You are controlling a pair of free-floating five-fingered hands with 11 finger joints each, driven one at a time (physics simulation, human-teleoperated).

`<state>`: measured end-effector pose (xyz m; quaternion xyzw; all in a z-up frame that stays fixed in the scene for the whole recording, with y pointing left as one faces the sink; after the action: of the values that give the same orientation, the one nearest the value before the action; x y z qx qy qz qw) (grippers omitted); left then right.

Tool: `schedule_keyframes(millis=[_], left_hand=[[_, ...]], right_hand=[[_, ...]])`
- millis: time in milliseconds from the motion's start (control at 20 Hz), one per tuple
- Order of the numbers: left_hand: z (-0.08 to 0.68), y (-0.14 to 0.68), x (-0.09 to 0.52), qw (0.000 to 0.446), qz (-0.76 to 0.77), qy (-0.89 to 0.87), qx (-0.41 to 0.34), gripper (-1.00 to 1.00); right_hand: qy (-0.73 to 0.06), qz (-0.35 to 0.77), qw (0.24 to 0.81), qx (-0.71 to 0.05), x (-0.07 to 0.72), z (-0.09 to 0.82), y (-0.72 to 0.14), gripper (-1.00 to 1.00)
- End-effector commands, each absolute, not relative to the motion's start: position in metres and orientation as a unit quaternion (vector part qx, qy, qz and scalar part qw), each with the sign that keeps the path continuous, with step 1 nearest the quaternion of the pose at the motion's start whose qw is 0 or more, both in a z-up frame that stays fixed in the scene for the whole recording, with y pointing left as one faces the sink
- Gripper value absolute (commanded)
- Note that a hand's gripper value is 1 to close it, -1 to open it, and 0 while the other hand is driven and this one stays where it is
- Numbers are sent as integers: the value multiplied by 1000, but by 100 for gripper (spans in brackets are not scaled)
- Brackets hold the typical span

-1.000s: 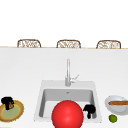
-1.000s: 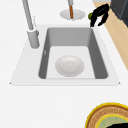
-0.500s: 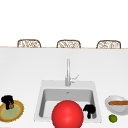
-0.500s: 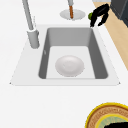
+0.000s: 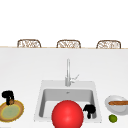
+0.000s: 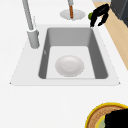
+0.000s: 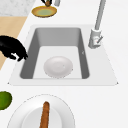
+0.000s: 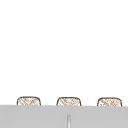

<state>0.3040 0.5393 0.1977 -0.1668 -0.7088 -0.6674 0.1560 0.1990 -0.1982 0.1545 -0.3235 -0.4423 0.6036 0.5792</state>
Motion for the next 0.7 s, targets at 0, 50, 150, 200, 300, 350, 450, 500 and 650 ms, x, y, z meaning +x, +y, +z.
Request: schedule_keyframes(millis=[0, 50, 150, 200, 300, 350, 450, 500, 650], left_hand=[[216, 523, 304, 156, -672, -705, -167, 100], [223, 517, 304, 155, -673, -704, -168, 100], [235, 509, 304, 160, -670, -705, -168, 100], [240, 504, 305, 161, -669, -706, -169, 100], [252, 490, 306, 164, -672, -702, -170, 100], [258, 484, 306, 165, -673, -701, -169, 100], [269, 472, 307, 166, -673, -701, -170, 100], [274, 466, 307, 166, -673, -701, -170, 100], [287, 446, 306, 165, -677, -698, -166, 100]], right_hand=[[-442, 604, 579, -323, 199, 155, -198, 0], [-442, 604, 579, -323, 199, 155, -198, 0], [-442, 604, 579, -323, 199, 155, -198, 0], [-442, 604, 579, -323, 199, 155, -198, 0], [-442, 604, 579, -323, 199, 155, -198, 0], [-442, 604, 579, -323, 199, 155, -198, 0], [-442, 604, 579, -323, 199, 155, -198, 0], [-442, 604, 579, -323, 199, 155, -198, 0], [-442, 604, 579, -323, 199, 155, -198, 0]])
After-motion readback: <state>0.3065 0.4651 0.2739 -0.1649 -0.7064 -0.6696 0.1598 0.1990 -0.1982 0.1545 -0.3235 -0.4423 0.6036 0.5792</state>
